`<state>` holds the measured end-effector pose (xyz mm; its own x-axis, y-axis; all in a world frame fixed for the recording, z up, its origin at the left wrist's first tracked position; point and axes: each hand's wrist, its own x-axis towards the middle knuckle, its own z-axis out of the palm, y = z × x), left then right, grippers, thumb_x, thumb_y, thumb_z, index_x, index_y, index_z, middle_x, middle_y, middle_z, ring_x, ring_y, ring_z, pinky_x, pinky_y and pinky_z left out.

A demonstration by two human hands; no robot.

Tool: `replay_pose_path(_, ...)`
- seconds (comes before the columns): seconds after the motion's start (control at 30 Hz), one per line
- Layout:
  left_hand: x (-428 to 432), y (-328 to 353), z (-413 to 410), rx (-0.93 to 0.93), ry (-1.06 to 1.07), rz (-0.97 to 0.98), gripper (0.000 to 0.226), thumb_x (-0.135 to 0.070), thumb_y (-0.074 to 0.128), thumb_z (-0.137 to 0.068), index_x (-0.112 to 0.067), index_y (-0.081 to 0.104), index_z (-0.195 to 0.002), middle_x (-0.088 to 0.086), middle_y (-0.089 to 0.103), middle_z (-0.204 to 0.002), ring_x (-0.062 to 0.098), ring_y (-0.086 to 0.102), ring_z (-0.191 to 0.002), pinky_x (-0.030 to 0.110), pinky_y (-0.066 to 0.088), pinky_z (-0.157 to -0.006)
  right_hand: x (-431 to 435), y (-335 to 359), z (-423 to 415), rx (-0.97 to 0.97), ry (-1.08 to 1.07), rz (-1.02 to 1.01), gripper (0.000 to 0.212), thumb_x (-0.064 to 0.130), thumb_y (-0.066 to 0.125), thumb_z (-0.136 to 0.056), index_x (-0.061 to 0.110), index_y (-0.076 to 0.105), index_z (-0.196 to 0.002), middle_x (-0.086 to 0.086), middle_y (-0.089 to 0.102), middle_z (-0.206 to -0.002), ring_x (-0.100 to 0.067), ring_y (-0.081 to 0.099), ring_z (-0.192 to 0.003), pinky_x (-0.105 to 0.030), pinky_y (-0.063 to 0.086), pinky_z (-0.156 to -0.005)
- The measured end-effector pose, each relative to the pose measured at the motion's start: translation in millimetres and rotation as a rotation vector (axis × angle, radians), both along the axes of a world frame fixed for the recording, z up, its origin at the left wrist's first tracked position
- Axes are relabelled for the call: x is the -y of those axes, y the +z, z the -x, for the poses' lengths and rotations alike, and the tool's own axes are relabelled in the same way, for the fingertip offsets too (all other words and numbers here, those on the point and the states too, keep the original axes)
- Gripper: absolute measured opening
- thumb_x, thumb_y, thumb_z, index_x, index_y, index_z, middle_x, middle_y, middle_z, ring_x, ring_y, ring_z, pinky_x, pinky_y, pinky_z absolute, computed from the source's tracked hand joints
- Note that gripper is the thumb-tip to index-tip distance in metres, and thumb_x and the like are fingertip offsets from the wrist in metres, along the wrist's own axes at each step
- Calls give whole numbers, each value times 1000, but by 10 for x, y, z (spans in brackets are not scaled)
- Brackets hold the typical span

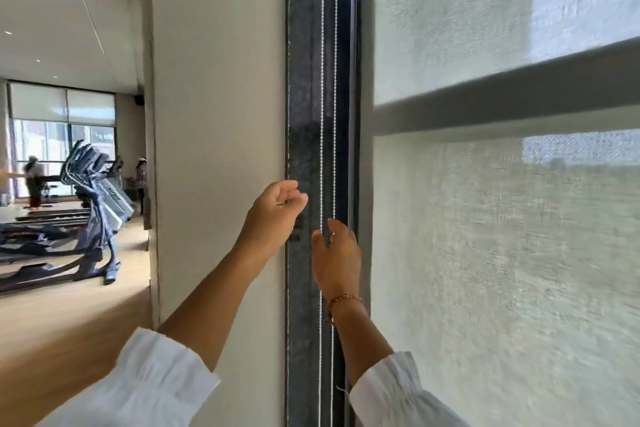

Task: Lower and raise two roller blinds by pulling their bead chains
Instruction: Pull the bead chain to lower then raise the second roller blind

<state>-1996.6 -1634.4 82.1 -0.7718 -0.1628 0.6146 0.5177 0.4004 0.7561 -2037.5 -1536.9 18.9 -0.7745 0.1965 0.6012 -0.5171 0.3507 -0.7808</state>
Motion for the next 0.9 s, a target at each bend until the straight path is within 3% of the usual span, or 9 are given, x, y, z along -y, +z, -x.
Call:
replay_pose_path(0.2,-26,128,639,23,-160,-65,31,-27,53,-92,-20,52,-122,-5,58,-112,15,56,-111,42,44,-103,196,177,571,-32,-56,22,31,19,53,-89,9,51,-118,-12,58,-117,-27,56,-103,-38,48,-88)
replay_pose_path(0.3,-51,165,850,-1,-232,-112,33,-22,51,-93,-16,50,-126,-2,59,-122,13,55,-112,34,43,-102,246,258,717,-80,-118,77,29,17,53,-88,8,53,-116,-12,58,-115,-28,57,-101,-41,48,-88)
replay_pose_path(0.43,-125,276,1010,-82,-295,-100,35,-14,49,-94,-13,47,-129,-4,55,-123,2,53,-101,2,42,-71,186,367,769,-162,-99,157,15,15,50,-90,5,62,-87,-10,62,-85,-18,52,-74,-29,43,-69)
replay_pose_path(0.47,-139,318,1027,-100,-309,-113,36,-13,49,-94,-12,47,-129,-3,55,-123,2,53,-101,2,42,-70,150,384,742,-188,-103,185,17,17,50,-91,6,63,-86,-6,61,-80,-15,50,-71,-22,40,-65)
replay_pose_path(0.53,-174,419,1033,-116,-355,-132,37,-15,50,-93,-12,46,-130,0,57,-126,7,55,-107,13,41,-86,91,388,663,-264,-107,242,20,21,50,-93,10,65,-86,-4,63,-76,-11,53,-68,-14,39,-61)
replay_pose_path(0.63,-233,574,959,-105,-476,-181,31,-19,49,-94,-13,50,-124,0,64,-113,15,61,-103,29,46,-95,77,296,499,-376,-106,252,24,22,48,-95,14,64,-80,-4,62,-69,-8,51,-62,-17,39,-57)
replay_pose_path(0.73,-259,719,824,-101,-704,-239,14,-19,45,-96,-24,55,-104,-4,65,-102,16,66,-94,28,54,-83,192,150,369,-502,-142,175,31,22,46,-94,4,55,-70,-16,53,-63,-22,45,-58,-23,34,-51)
replay_pose_path(0.8,-260,824,746,-129,-805,-331,14,-21,44,-96,-24,55,-105,-4,67,-99,10,68,-80,24,57,-67,271,84,320,-567,-189,86,33,22,44,-94,12,45,-63,-6,42,-54,-17,37,-52,-23,30,-48)
replay_pose_path(0.9,-225,976,623,-182,-828,-531,14,-24,47,-95,-19,60,-99,-8,60,-64,3,49,-44,14,36,-37,303,53,277,-652,-239,39,32,19,45,-94,25,38,-63,3,34,-54,-9,32,-51,-21,27,-46)
